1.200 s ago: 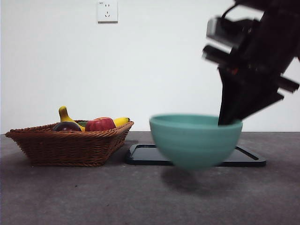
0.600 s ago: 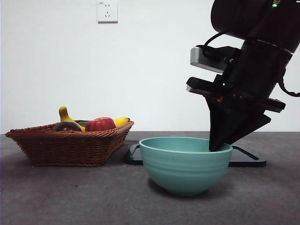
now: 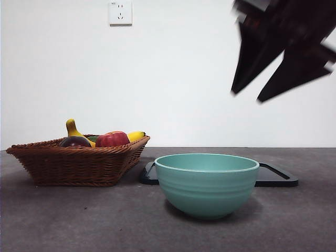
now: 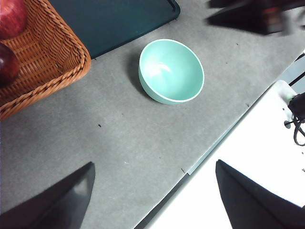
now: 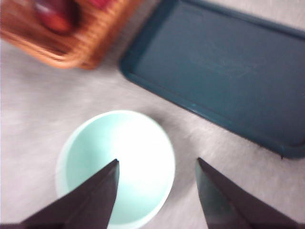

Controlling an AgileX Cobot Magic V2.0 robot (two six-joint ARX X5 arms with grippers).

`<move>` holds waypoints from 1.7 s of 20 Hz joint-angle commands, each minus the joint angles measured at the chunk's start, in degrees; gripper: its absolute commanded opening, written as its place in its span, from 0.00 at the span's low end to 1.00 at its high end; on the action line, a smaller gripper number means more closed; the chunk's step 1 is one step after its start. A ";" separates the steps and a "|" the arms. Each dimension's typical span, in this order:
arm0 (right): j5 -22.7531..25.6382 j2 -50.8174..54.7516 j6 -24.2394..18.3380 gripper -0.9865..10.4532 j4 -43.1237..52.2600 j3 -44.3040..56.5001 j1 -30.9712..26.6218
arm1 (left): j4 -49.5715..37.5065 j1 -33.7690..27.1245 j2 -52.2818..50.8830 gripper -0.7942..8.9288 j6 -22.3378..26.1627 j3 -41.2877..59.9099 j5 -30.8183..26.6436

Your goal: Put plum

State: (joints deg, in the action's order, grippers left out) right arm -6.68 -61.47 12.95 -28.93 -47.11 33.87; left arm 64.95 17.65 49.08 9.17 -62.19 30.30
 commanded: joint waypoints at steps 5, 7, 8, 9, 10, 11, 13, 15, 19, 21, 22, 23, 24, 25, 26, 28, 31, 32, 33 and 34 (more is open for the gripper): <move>-8.72 15.65 0.31 0.31 -13.60 -0.61 0.55 | -0.20 0.22 0.31 0.49 0.44 -0.83 0.33; -11.96 18.93 0.35 0.31 -17.90 -0.61 0.55 | -0.22 0.22 0.31 0.49 0.44 -0.83 0.33; -13.25 20.04 0.33 0.31 -19.85 -0.61 0.55 | -0.20 0.22 0.31 0.49 0.42 -0.83 0.33; -13.49 20.98 0.33 0.31 -21.73 -0.61 0.57 | -0.20 0.22 0.31 0.49 0.42 -0.83 0.33; -13.44 21.49 0.13 0.31 -22.91 -0.61 0.55 | -0.20 0.22 0.31 0.49 0.42 -0.83 0.33; -13.44 21.66 0.07 0.31 -23.58 -0.61 0.55 | -0.20 0.22 0.31 0.49 0.42 -0.83 0.33; -13.42 21.62 0.07 0.31 -23.78 -0.61 0.55 | -0.20 0.22 0.31 0.49 0.39 -0.83 0.33; -13.42 21.46 0.07 0.31 -23.76 -0.61 0.55 | -0.17 0.22 0.31 0.49 0.20 -0.83 0.33; -13.42 21.53 0.07 0.31 -23.87 -0.61 0.55 | -0.20 0.22 0.33 0.49 0.22 -0.83 0.33; -13.44 21.53 0.07 0.31 -23.85 -0.61 0.55 | -0.20 0.22 0.31 0.49 0.20 -0.83 0.33; -13.42 21.51 0.07 0.31 -23.85 -0.61 0.55 | -0.20 0.22 0.33 0.49 0.22 -0.83 0.33; -13.40 21.53 0.04 0.31 -23.85 -0.61 0.55 | -0.20 0.22 0.31 0.47 0.22 -0.83 0.33; -13.40 21.53 0.04 0.26 -23.87 -0.61 0.55 | -0.20 0.22 0.31 0.38 0.22 -0.83 0.33; -13.33 21.53 0.04 0.16 -23.85 -0.61 0.55 | -0.22 0.22 0.31 0.27 0.22 -0.83 0.33; -13.09 21.53 -0.17 0.08 -23.82 -0.61 0.55 | -0.24 0.22 0.33 0.14 0.24 -0.83 0.33; -12.81 21.53 -0.33 0.09 -23.76 -0.61 0.55 | -0.24 0.22 0.31 0.09 0.24 -0.83 0.33; -12.81 21.53 -0.33 0.09 -23.63 -0.61 0.55 | -0.15 0.22 0.31 0.09 0.22 -0.83 0.31; -12.83 21.53 -0.31 0.09 -23.61 -0.61 0.55 | -0.22 0.22 0.31 0.09 0.24 -0.85 0.31; -12.81 21.53 -0.31 0.09 -23.61 -0.61 0.55 | -0.20 0.22 0.31 0.09 0.24 -0.83 0.31; -12.81 21.53 -0.31 0.09 -23.61 -0.61 0.55 | -0.22 0.22 0.31 0.09 0.24 -0.85 0.31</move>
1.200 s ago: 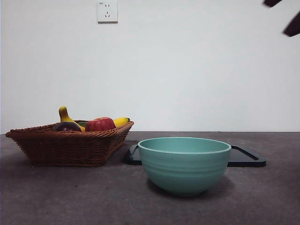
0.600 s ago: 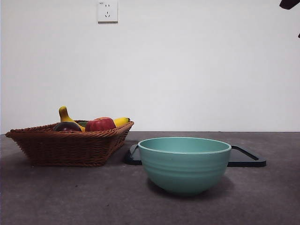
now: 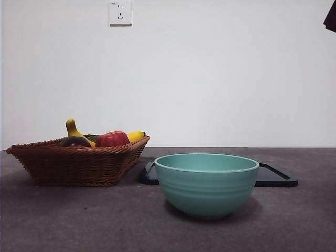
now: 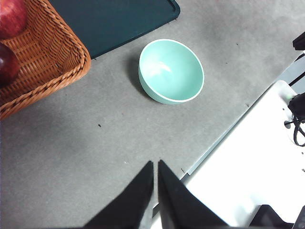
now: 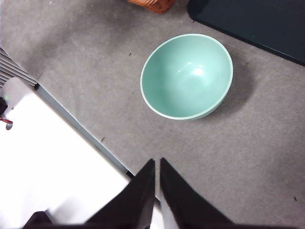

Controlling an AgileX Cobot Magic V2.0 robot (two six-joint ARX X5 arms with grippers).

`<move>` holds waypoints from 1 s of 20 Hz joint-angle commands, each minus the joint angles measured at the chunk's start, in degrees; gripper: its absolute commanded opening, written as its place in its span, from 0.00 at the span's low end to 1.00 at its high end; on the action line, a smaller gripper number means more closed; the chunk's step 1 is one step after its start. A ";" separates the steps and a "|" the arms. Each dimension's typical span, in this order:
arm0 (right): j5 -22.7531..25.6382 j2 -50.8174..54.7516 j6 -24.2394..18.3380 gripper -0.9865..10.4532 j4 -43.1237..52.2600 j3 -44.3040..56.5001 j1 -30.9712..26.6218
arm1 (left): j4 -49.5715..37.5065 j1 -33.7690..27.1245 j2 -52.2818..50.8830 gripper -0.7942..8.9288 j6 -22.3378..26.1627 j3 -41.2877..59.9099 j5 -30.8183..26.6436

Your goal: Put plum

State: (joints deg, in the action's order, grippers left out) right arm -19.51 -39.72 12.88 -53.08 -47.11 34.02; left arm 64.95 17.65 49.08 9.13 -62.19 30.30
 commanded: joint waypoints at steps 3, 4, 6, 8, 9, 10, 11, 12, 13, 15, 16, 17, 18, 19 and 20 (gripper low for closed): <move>0.02 -0.22 -0.24 0.09 0.55 -0.61 0.39 | -0.22 0.22 0.31 0.09 0.28 -0.85 0.31; 0.02 -0.22 -0.24 0.09 0.52 -0.61 0.39 | -0.22 0.22 0.31 0.09 0.28 -0.85 0.31; 0.02 -0.22 -0.24 0.09 0.55 -0.61 0.39 | -0.22 0.22 0.31 0.09 0.28 -0.85 0.31; 0.02 -0.22 -0.24 0.09 0.52 -0.61 0.39 | -0.22 0.22 0.31 0.09 0.28 -0.85 0.31; 0.02 -0.22 -0.24 0.09 0.55 -0.61 0.39 | -0.22 0.22 0.31 0.09 0.28 -0.85 0.31; 0.02 -0.22 -0.24 0.09 0.55 -0.61 0.39 | -0.20 0.22 0.31 0.09 0.28 -0.85 0.31; 0.02 -0.22 -0.24 0.09 0.52 -0.61 0.39 | -0.31 0.22 -0.04 0.09 0.33 -0.85 0.24; 0.02 -0.22 -0.24 0.09 0.55 -0.61 0.39 | -1.66 0.09 -0.72 0.09 0.55 -0.85 -0.44; 0.02 -0.22 -0.24 0.09 0.55 -0.61 0.39 | -4.15 -0.90 -1.60 0.09 0.98 -0.85 -1.01; 0.02 -0.22 -0.24 0.09 0.55 -0.61 0.39 | -13.90 -4.74 -4.66 0.09 0.92 -0.68 -1.33; 0.02 -0.22 -0.24 0.09 0.55 -0.61 0.39 | -20.26 -7.13 -6.64 0.09 0.85 -0.13 -1.36; 0.02 -0.22 -0.24 0.09 0.55 -0.61 0.39 | -27.02 -9.40 -8.81 0.09 0.72 1.05 -1.38; 0.02 -0.22 -0.24 0.09 0.55 -0.61 0.39 | -34.05 -11.45 -11.19 0.09 0.70 3.10 -1.46; 0.02 -0.22 -0.24 0.09 0.55 -0.61 0.39 | -41.00 -13.20 -13.66 0.09 0.66 5.95 -2.67; 0.02 -0.22 -0.24 0.09 0.55 -0.61 0.39 | -47.63 -14.69 -16.39 0.09 0.50 9.55 -5.51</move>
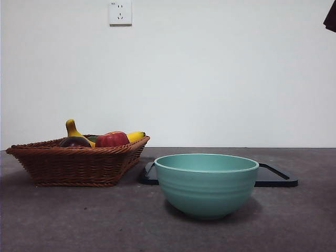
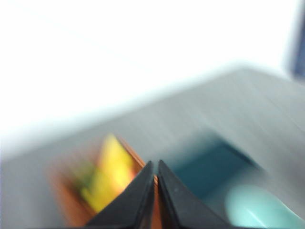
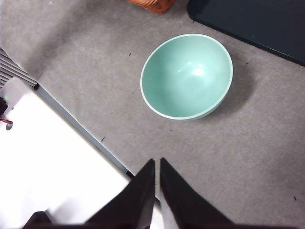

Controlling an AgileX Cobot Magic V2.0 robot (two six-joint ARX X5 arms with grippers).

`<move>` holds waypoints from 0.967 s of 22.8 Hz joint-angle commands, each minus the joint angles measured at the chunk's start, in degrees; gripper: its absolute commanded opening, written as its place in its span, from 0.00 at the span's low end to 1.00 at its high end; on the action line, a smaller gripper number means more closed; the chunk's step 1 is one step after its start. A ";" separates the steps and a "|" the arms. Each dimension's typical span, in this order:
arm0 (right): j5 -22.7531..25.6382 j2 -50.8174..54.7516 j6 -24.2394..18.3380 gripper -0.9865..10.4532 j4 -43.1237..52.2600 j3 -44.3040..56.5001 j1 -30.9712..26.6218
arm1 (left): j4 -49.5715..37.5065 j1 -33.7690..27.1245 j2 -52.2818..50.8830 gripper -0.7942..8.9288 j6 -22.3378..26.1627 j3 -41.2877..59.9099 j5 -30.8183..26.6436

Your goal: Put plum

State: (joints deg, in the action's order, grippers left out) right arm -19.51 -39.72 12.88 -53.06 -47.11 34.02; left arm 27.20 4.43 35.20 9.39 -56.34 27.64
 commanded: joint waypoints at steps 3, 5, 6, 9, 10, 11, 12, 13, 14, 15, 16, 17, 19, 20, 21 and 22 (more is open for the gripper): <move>0.02 -0.22 -0.24 0.09 0.52 -0.61 0.39 | -22.64 -4.22 -10.29 0.09 0.07 15.91 -12.59; 0.02 -0.22 -0.24 0.09 0.52 -0.61 0.39 | -25.62 -5.18 -14.16 0.09 -0.20 22.43 -16.50; 0.02 -0.22 -0.24 0.09 0.52 -0.61 0.39 | -26.18 -5.46 -15.37 0.09 -0.33 24.57 -17.77; 0.02 -0.22 -0.24 0.09 0.52 -0.61 0.39 | -26.77 -6.23 -19.26 0.09 -1.60 31.36 -21.22; 0.02 -0.22 -0.24 0.09 0.52 -0.61 0.39 | -26.80 -6.36 -20.28 0.09 -1.99 33.11 -21.79; 0.02 -0.22 -0.24 0.09 0.52 -0.61 0.39 | -26.86 -6.45 -21.51 0.09 -2.36 35.17 -22.21; 0.02 -0.22 -0.24 0.09 0.52 -0.61 0.39 | -26.84 -6.47 -22.64 0.09 -2.56 37.07 -22.32; 0.02 -0.22 -0.24 0.09 0.52 -0.61 0.39 | -26.84 -6.47 -23.56 0.09 -2.69 38.64 -22.32; 0.02 -0.22 -0.24 0.09 0.52 -0.61 0.39 | -26.84 -6.47 -24.63 0.09 -2.84 40.39 -22.32; 0.02 -0.22 -0.24 0.09 0.52 -0.61 0.39 | -26.84 -6.47 -25.64 0.09 -3.06 42.01 -22.32; 0.02 -0.22 -0.24 0.09 0.52 -0.61 0.39 | -26.82 -6.47 -26.56 0.09 -3.26 43.43 -22.32; 0.02 -0.22 -0.24 0.09 0.52 -0.61 0.39 | -26.82 -6.47 -27.58 0.09 -3.78 45.00 -22.32; 0.02 -0.22 -0.24 0.09 0.52 -0.61 0.39 | -26.69 -6.45 -29.35 0.09 -4.76 47.50 -22.32; 0.02 -0.22 -0.24 0.09 0.52 -0.61 0.39 | -26.69 -6.47 -30.21 0.09 -5.16 48.68 -22.32; 0.02 -0.22 -0.24 0.09 0.52 -0.61 0.39 | -26.60 -6.45 -30.91 0.09 -5.31 49.72 -22.32; 0.02 -0.22 -0.24 0.09 0.52 -0.61 0.39 | -26.43 -6.45 -31.47 0.09 -5.60 50.53 -22.32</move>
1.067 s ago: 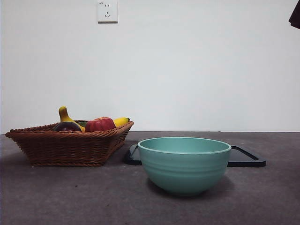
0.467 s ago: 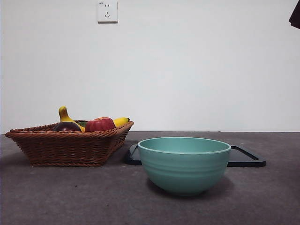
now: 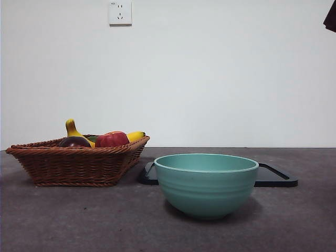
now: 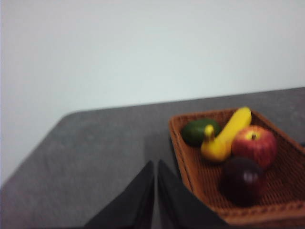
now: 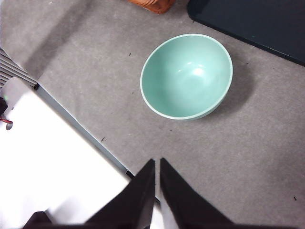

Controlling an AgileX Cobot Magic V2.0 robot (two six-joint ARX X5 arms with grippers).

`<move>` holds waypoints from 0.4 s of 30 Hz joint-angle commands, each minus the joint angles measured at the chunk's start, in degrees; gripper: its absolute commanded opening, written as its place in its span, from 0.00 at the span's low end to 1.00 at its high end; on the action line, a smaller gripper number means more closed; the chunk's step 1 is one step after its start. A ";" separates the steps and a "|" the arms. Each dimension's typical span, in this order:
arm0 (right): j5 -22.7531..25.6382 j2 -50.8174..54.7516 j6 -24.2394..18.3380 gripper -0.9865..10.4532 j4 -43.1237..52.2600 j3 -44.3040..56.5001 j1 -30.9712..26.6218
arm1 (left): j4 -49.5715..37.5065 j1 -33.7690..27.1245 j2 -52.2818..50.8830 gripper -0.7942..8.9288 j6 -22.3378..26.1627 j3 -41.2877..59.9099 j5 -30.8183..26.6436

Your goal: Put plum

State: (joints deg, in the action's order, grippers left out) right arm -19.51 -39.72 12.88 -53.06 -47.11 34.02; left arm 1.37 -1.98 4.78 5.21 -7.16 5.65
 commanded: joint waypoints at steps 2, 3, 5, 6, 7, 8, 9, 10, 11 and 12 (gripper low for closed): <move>0.02 -0.22 -0.24 0.09 0.52 -0.61 0.39 | -0.22 -0.04 -2.19 0.09 -1.68 2.93 -0.33; 0.02 -0.22 -0.24 0.09 0.52 -0.61 0.39 | 0.20 -0.04 -2.75 0.09 -1.66 3.69 -0.33; 0.02 -0.22 -0.24 0.09 0.52 -0.61 0.39 | 1.25 -0.07 -3.72 0.09 -1.66 4.74 -0.33; 0.02 -0.22 -0.24 0.09 0.52 -0.61 0.39 | 2.03 -0.07 -4.33 0.09 -1.66 5.35 -0.33; 0.02 -0.22 -0.24 0.09 0.52 -0.61 0.39 | 2.34 -0.04 -4.61 0.09 -1.66 5.84 -0.33; 0.00 -0.22 -0.24 0.09 0.52 -0.61 0.39 | 2.34 -0.07 -4.61 0.09 -1.68 6.29 -0.33; 0.02 -0.22 -0.24 0.09 0.52 -0.61 0.39 | 2.84 -0.04 -4.61 0.09 -1.66 6.51 -0.31; 0.02 -0.22 -0.24 0.09 0.52 -0.61 0.39 | 3.85 -0.04 -4.61 0.09 -1.68 6.51 -0.33; 0.02 -0.22 -0.24 0.09 0.55 -0.61 0.39 | 4.76 -0.07 -4.61 0.09 -1.68 6.51 -0.31; 0.02 -0.22 -0.24 0.09 0.52 -0.61 0.39 | 5.53 -0.07 -4.61 0.09 -1.66 6.51 -0.31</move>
State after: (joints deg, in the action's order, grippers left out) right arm -19.51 -39.72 12.88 -53.06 -47.11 34.02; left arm 6.74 -1.98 0.27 3.70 -1.85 5.65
